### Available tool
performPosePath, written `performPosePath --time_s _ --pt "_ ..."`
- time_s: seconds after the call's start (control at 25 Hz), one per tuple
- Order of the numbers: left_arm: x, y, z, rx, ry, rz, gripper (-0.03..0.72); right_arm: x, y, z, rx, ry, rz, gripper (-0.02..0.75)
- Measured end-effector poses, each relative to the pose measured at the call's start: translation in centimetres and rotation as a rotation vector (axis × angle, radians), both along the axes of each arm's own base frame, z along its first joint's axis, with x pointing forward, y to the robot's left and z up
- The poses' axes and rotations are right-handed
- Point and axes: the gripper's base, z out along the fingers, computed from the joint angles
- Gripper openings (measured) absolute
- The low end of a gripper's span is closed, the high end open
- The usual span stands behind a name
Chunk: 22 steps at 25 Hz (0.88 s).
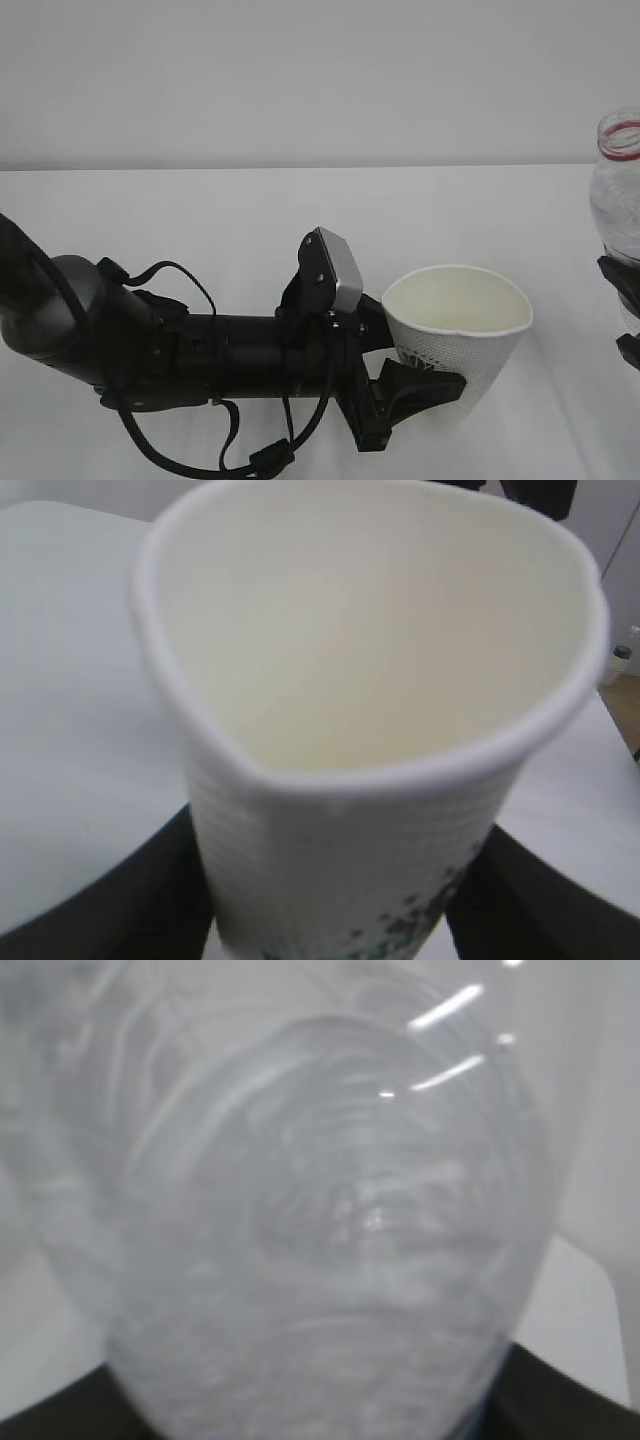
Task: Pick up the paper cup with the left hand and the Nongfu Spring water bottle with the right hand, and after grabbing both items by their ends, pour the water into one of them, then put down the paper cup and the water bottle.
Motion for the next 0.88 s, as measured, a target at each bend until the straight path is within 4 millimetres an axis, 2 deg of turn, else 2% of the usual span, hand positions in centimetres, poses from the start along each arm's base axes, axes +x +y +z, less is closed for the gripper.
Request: performPosePath --time_s 0.28,0.88 --pt "0.0 0.0 0.0 0.0 0.0 0.0 0.48 0.22 0.04 0.59 -0.122 -0.087 0.051 0.395" --pt "-0.01 0.0 0.0 0.005 -0.026 -0.008 0.48 0.22 0.04 0.59 -0.325 -0.114 0.129 0.395"
